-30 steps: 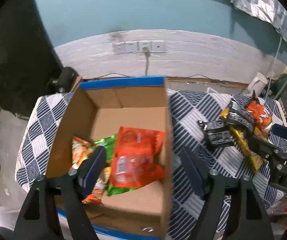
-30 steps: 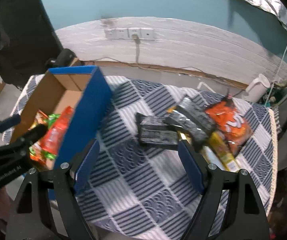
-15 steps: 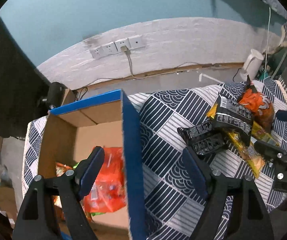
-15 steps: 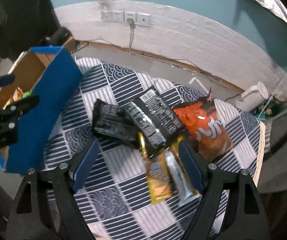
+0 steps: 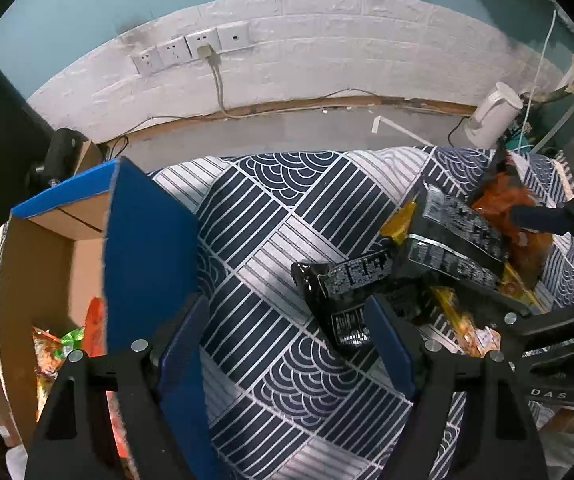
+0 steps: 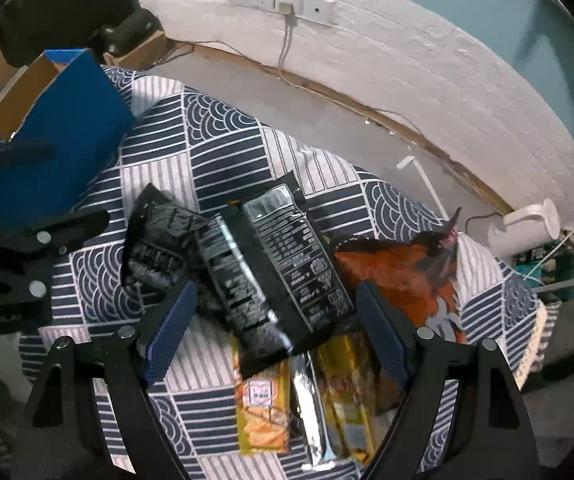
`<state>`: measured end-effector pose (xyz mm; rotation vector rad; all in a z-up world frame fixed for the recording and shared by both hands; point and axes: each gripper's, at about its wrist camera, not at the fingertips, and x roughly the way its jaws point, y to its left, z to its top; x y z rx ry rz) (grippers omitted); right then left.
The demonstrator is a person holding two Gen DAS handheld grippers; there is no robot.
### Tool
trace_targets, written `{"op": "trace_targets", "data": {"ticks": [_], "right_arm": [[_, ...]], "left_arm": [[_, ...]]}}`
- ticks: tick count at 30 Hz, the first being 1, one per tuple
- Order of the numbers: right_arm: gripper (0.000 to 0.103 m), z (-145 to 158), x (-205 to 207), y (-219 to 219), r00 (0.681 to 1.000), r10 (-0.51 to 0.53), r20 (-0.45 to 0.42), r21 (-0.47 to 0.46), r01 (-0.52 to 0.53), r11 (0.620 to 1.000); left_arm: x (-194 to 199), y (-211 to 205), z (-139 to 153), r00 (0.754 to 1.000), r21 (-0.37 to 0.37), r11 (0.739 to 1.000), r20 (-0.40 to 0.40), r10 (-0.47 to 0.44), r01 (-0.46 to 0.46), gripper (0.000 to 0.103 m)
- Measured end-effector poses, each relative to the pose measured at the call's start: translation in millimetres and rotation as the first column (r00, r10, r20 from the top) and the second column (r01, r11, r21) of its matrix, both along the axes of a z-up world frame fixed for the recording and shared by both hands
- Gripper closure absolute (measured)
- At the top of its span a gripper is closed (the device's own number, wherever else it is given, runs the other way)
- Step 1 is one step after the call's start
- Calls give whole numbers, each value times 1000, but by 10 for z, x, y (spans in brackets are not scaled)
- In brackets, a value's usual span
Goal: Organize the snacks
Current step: 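Move both tools back over the remaining snacks on the tablecloth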
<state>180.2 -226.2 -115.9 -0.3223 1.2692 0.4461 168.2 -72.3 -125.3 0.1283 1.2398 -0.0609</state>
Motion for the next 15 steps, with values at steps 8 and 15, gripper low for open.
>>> {"op": "trace_targets", "data": {"ticks": [8,15], "right_arm": [[21,-254,112,38,999,42,-29,5,-42,999],[21,-390,164,132,998,47,-39,-2,-47,999]], "left_arm": [[135,-95,-237,999,22,999,-31,25,-25,22],[179,39,-329,996,4,998,-62,62,-62,22]]}}
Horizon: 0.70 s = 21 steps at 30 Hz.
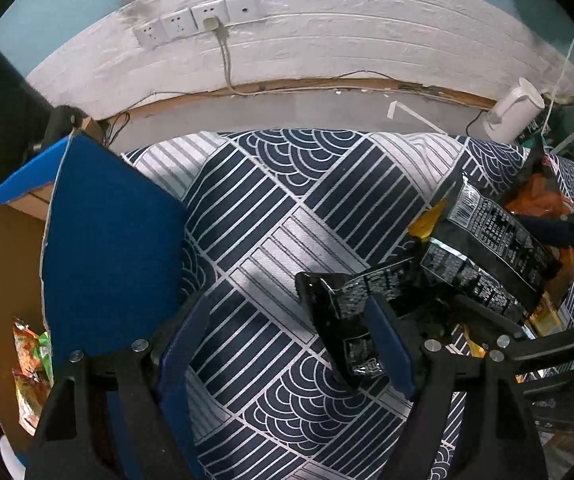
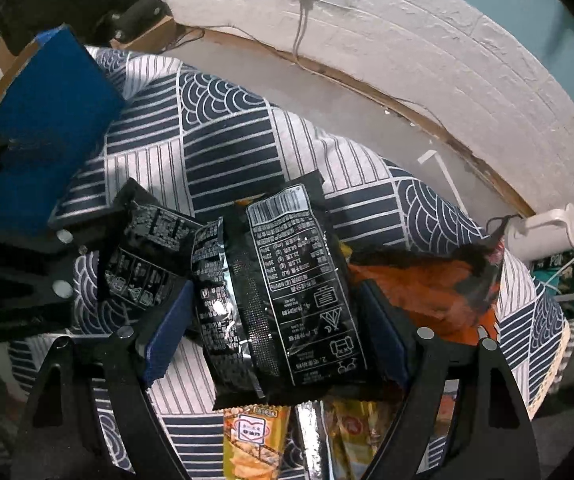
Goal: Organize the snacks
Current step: 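Move both tools back over the remaining snacks on the tablecloth, then grasp the yellow cracker stick bag with left tool while right tool grasps black pack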
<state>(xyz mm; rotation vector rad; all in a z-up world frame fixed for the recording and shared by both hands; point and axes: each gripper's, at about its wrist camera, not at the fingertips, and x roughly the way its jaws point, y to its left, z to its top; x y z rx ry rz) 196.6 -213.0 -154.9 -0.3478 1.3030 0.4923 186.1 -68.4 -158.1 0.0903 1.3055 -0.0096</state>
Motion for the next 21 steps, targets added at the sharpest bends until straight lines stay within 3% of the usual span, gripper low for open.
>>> {"op": "trace_targets", "data": {"ticks": [4,8,10,13,21], "right_arm": [[22,-22,-36,32,1000,-3,-8,-16,3,1000],[36,16,-124,43,999,-36,5,-39,36,999],[38,45,-159,7,998,-66,6,-33,66,997],[43,93,-221,-79,992,-125,-1,-3,125,992],[43,324,-523,-545,946,-324,4,120,321,939]], "left_arm": [[12,41,11,1000,-15,1000,-6,9,-9,22],[-33,22,39,1000,-19,1000,-13,-2,2,22],[-58,14,53,1000,-25,1000,-11,-6,6,22],[-123,13,97,1000,-33,999,-9,-6,5,22],[-249,-106,187,999,-100,995,-39,23,-27,22]]}}
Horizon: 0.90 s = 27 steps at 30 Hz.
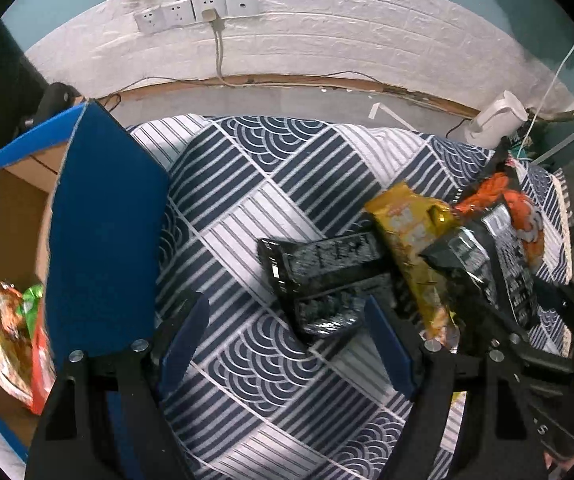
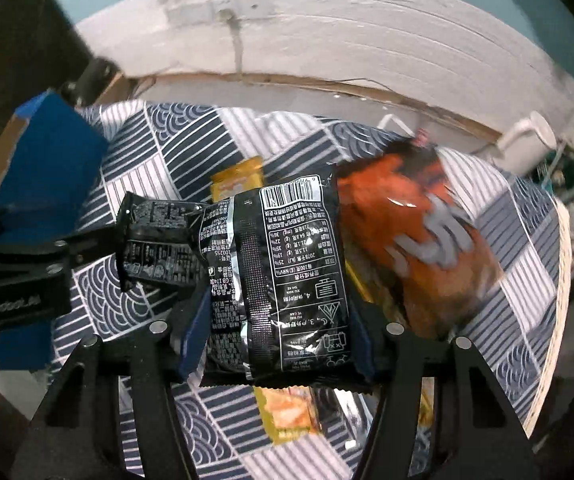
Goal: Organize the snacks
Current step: 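Grasp the yellow cracker stick bag with left tool while right tool grasps black pack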
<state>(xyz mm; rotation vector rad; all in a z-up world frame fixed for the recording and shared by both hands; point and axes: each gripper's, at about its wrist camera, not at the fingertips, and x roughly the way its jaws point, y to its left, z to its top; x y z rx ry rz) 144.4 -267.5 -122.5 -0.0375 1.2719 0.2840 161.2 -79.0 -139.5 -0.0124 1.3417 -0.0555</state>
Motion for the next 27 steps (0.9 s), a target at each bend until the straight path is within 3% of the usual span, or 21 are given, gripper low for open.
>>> {"op": "trace_targets", "data": {"ticks": [8,13,27], "right_arm": [[43,166,-242,-490,994,-100,32,7,100,995],[43,146,-362,-819,988,-150,29,26,149,988],[43,-17,-608,-1290,976,-217,-4,70,217,974]], "left_arm": [[-88,-414,-134,1000,-18,1000,-6,15,-15,22],[-185,-692,-234,998,-80,996,-47,39,-43,22],[-384,-1355,-610,996,7,998,-62,-56,57,21]]}}
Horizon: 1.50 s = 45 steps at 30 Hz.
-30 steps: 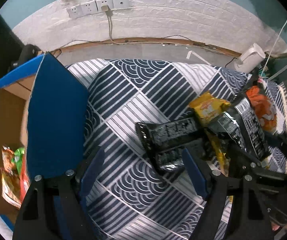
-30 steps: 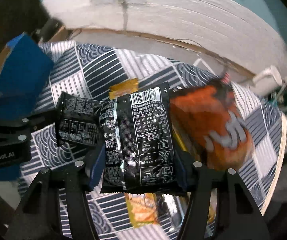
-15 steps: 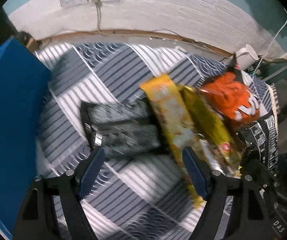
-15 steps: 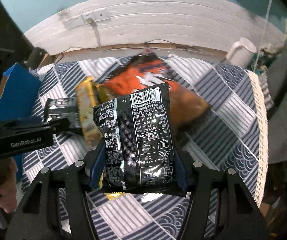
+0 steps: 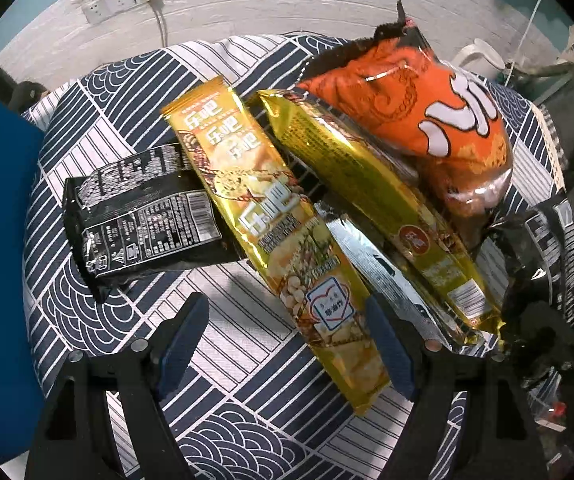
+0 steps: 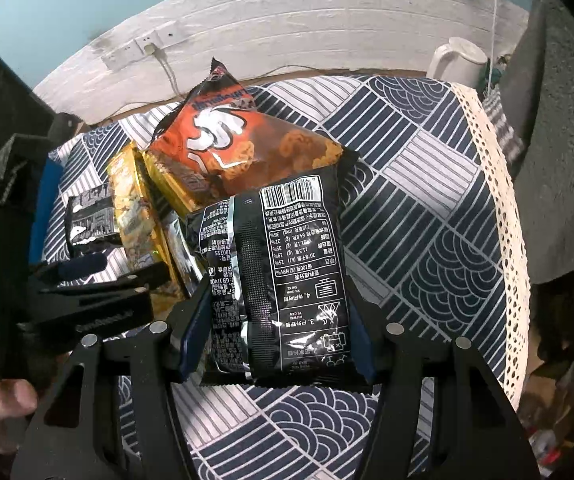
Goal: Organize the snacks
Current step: 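Grasp the yellow cracker stick bag with left tool while right tool grasps black pack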
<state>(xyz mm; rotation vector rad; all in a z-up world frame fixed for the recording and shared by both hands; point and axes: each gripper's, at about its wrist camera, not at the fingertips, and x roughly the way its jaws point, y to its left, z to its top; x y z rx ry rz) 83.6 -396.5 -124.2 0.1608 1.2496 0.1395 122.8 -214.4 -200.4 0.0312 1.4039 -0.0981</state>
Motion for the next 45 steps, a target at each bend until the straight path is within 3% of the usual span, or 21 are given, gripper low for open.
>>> {"op": "trace_targets", "data": {"ticks": [7,19,30,31,33,34,39,43,45], "right_arm": [[43,11,-14,25,1000,16,4,5,-16,1000],[43,112,-72,155,999,38,21,-4,-38,999],[43,29,-63,66,1000,10,-2,-6,-10,1000],[43,29,-59,69,1000,11,-2,-7,-11,1000],[43,44,-51,88,1000,14,0,-5,-14,1000],[43,47,-54,97,1000,16,1,-3,-16,1000],[43,63,-63,185,999,39,6,4,-39,999],[43,65,-71,250,999,52,6,7,-52,999],[43,57,-75,291,998,57,5,12,-57,998]], "left_arm": [[-166,47,-31,999,-11,999,13,-42,42,21],[-241,197,70,999,-177,983,-44,31,-38,26],[-192,14,-188,995,-119,993,-99,0,-12,26],[-173,-37,-192,995,-111,994,-92,-22,11,27],[-203,-13,-179,995,-114,993,-92,-46,35,52],[-235,26,-168,994,-115,993,-92,-52,41,57],[-381,261,-113,995,-86,995,-73,-66,60,63],[-397,411,-110,994,-43,997,-90,-64,61,61],[-365,450,-142,993,-28,998,-108,-55,53,40]]}}
